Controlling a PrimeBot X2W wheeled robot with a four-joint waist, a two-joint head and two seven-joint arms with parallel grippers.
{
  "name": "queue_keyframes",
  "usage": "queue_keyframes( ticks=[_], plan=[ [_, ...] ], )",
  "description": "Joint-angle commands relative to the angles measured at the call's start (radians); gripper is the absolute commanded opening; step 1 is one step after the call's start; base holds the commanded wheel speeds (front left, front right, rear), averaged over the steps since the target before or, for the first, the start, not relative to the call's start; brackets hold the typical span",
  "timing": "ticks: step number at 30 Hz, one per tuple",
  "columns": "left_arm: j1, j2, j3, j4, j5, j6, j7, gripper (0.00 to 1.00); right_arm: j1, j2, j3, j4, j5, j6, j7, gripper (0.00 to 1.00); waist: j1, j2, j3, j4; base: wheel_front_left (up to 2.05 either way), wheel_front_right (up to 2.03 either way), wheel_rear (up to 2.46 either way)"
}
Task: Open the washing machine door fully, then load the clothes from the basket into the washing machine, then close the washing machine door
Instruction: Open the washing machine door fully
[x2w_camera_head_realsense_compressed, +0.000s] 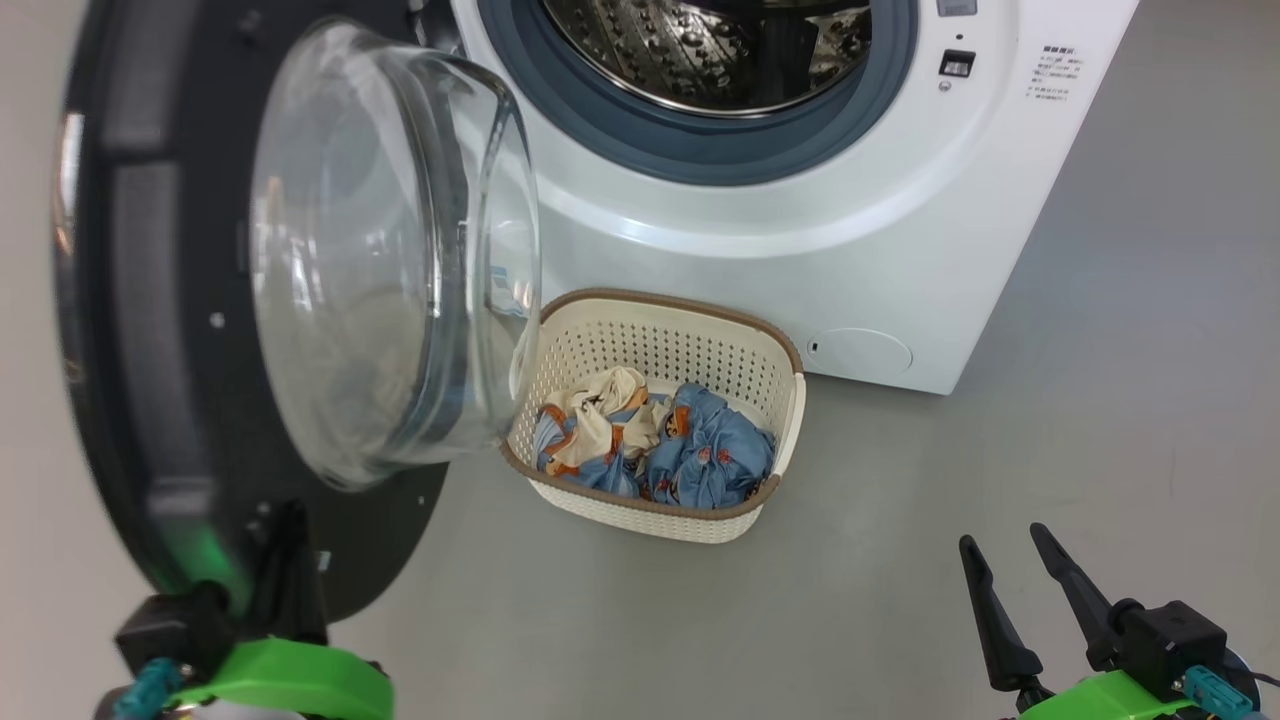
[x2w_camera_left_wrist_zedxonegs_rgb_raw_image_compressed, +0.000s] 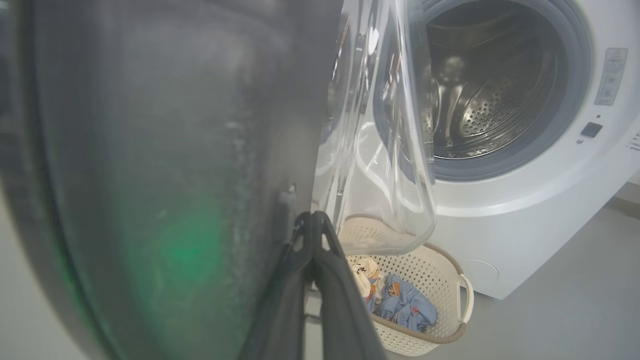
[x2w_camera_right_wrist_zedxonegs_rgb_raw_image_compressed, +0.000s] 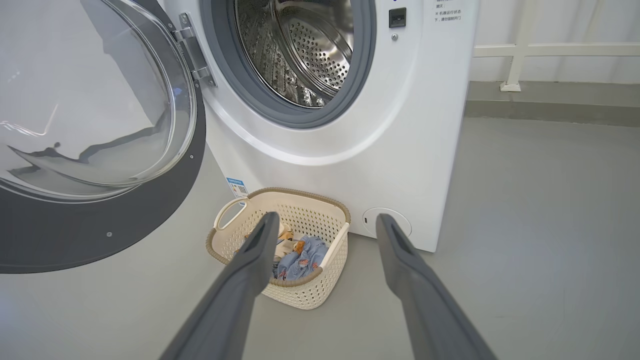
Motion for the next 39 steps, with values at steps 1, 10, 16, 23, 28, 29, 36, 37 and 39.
queue_keyframes(
  ticks=[1,10,16,23,28,29,36,37,39],
  plan=[
    [-0.041,0.046,0.071,0.005,-0.011,0.006,-0.011,0.00,-0.009,-0.014,0.033,-0.027,-0.002,0.010,-0.012,1.00,0.0000,0.0000,0.010,-0.001,0.00,0.00,0.00],
    [-0.104,0.062,0.183,0.102,-0.043,-0.010,-0.027,0.00,-0.026,-0.040,0.039,-0.033,-0.006,0.010,-0.012,1.00,0.0000,0.0000,0.049,-0.011,0.00,0.00,0.00],
    [-0.156,0.070,0.286,0.177,-0.055,-0.036,-0.032,0.00,-0.039,-0.047,0.043,-0.035,-0.010,0.010,-0.012,1.00,0.0000,0.0000,0.072,-0.016,0.00,0.00,0.00],
    [-0.201,0.051,0.424,0.231,-0.006,-0.075,-0.032,0.00,-0.056,-0.062,0.045,-0.033,-0.011,0.010,-0.012,1.00,0.0000,0.0000,0.097,-0.016,0.00,0.00,0.00],
    [-0.238,0.044,0.488,0.278,0.014,-0.108,-0.032,0.00,-0.068,-0.070,0.048,-0.036,-0.015,0.010,-0.008,1.00,0.0000,0.0000,0.113,-0.015,0.00,0.00,0.00],
    [-0.246,0.045,0.499,0.292,0.018,-0.115,-0.032,0.00,-0.071,-0.071,0.050,-0.038,-0.016,0.010,-0.006,1.00,0.0000,0.0000,0.117,-0.016,0.00,0.00,0.00],
    [-0.314,0.044,0.571,0.377,0.055,-0.162,-0.032,0.00,-0.083,-0.085,0.051,-0.056,-0.018,0.010,0.007,1.00,0.0000,0.0000,0.139,-0.017,0.00,0.00,0.00],
    [-0.323,0.044,0.580,0.388,0.062,-0.168,-0.032,0.00,-0.084,-0.087,0.051,-0.059,-0.019,0.010,0.010,1.00,0.0000,0.0000,0.143,-0.018,0.00,0.00,0.00],
    [-0.340,0.041,0.594,0.408,0.076,-0.180,-0.032,0.00,-0.086,-0.089,0.052,-0.064,-0.020,0.010,0.015,1.00,0.0000,0.0000,0.149,-0.018,0.00,0.00,0.00]
  ],
)
